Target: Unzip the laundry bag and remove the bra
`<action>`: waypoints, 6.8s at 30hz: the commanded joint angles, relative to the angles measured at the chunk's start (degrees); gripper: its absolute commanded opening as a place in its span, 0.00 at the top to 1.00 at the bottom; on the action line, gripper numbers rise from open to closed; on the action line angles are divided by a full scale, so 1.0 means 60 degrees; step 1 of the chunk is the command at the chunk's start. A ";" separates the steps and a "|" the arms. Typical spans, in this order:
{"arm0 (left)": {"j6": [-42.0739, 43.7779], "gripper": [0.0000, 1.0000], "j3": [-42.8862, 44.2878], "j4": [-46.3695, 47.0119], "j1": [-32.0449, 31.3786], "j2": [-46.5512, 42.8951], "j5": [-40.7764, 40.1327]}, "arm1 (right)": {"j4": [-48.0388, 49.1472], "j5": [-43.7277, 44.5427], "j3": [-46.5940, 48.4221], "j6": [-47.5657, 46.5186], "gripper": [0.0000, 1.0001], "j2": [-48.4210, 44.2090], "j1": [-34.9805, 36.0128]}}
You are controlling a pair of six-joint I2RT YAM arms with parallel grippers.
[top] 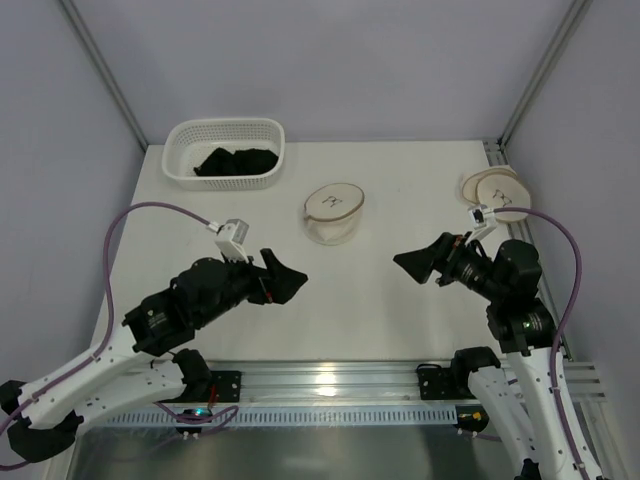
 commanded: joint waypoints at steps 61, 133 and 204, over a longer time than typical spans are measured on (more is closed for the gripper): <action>0.1974 0.23 1.0890 -0.2266 0.6405 1.6560 0.8527 | -0.2477 0.0476 0.0587 -0.0615 0.01 -0.1710 0.0015; -0.6272 1.00 0.0299 0.6508 0.1279 0.7331 0.1366 | -0.2345 0.4163 0.0118 -0.1011 0.34 0.2111 0.2503; -0.4367 1.00 0.0211 0.4793 0.2377 0.6847 0.4778 | 0.0102 0.4369 0.0119 -0.0630 0.45 0.4178 0.5961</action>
